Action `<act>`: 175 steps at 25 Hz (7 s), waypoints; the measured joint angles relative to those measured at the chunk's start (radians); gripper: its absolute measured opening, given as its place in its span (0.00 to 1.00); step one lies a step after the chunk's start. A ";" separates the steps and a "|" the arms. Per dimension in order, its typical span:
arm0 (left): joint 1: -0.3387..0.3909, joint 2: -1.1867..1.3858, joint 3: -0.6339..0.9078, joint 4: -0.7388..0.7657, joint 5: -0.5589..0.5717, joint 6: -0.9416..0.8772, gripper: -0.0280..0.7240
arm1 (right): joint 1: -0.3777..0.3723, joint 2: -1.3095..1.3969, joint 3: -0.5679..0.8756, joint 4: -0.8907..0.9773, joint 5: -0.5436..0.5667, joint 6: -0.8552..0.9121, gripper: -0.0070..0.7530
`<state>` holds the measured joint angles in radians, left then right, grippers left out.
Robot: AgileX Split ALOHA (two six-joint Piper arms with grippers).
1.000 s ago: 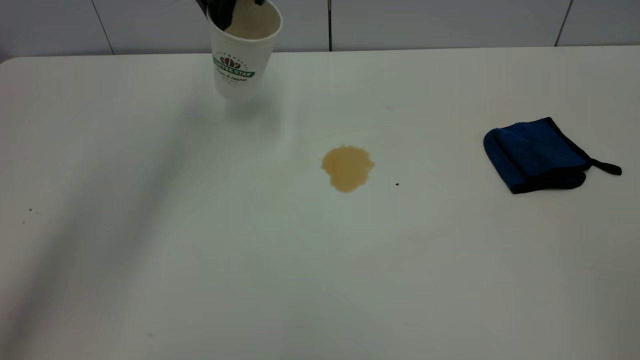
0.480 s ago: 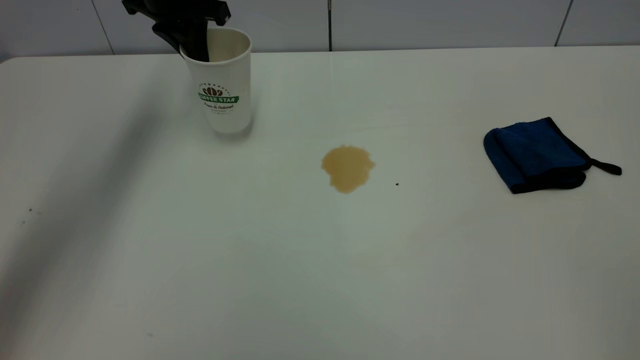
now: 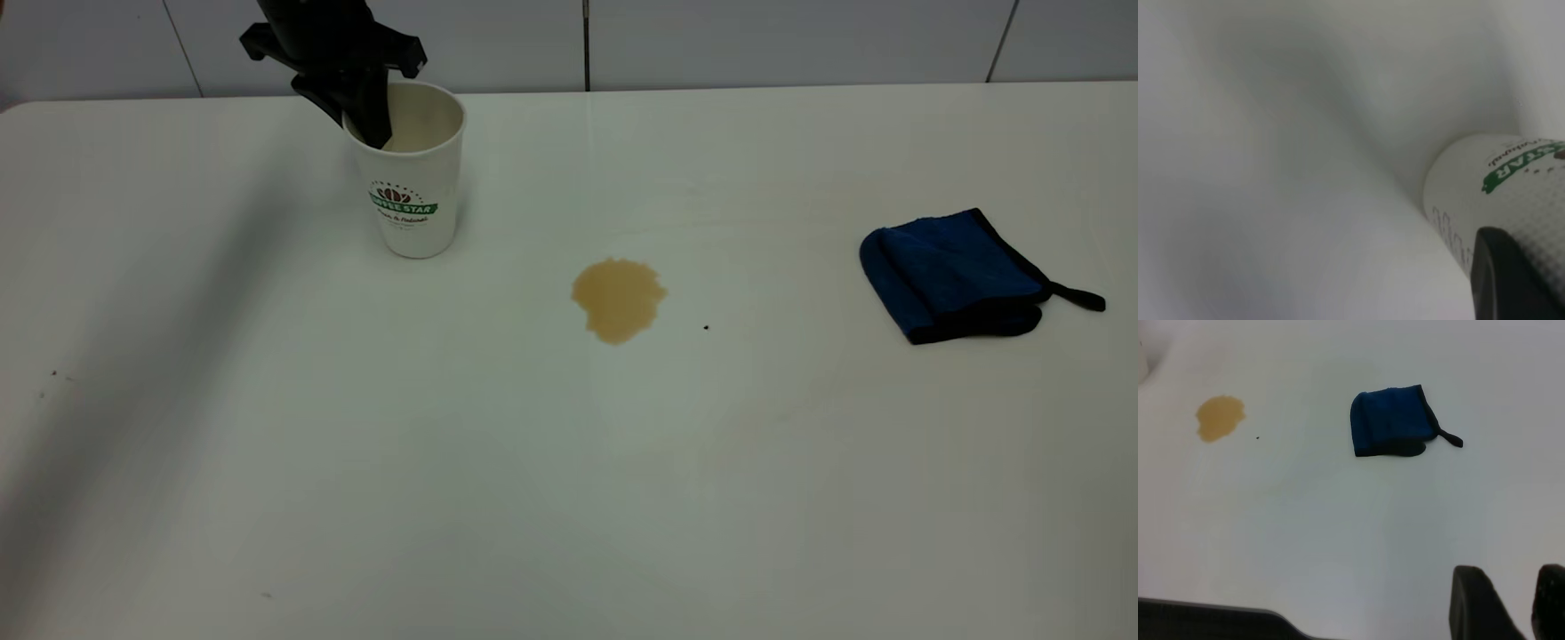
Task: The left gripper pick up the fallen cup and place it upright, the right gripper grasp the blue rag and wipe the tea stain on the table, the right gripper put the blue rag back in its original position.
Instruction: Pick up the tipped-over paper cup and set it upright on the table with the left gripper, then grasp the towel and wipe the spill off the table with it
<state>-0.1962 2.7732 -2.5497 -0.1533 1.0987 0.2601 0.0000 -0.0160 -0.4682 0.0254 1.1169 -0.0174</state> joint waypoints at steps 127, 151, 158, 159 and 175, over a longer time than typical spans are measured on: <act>0.274 -2.791 2.062 0.257 0.028 -0.377 0.36 | 0.000 0.000 0.000 -0.003 0.000 0.000 0.33; 0.274 -2.791 2.062 0.257 0.028 -0.377 0.36 | 0.000 0.747 -0.321 -0.047 -0.187 -0.095 0.48; 0.274 -2.791 2.062 0.257 0.028 -0.377 0.36 | 0.000 1.128 -0.436 -0.044 -0.351 -0.128 0.93; 0.274 -2.791 2.062 0.257 0.028 -0.377 0.36 | 0.000 1.182 -0.446 -0.044 -0.381 -0.131 0.95; 0.274 -2.791 2.062 0.257 0.028 -0.377 0.36 | 0.002 1.900 -0.754 0.025 -0.487 -0.070 0.96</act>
<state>0.0775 -0.0177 -0.4880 0.1036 1.1266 -0.1171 0.0019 1.8837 -1.2225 0.0502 0.6296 -0.0873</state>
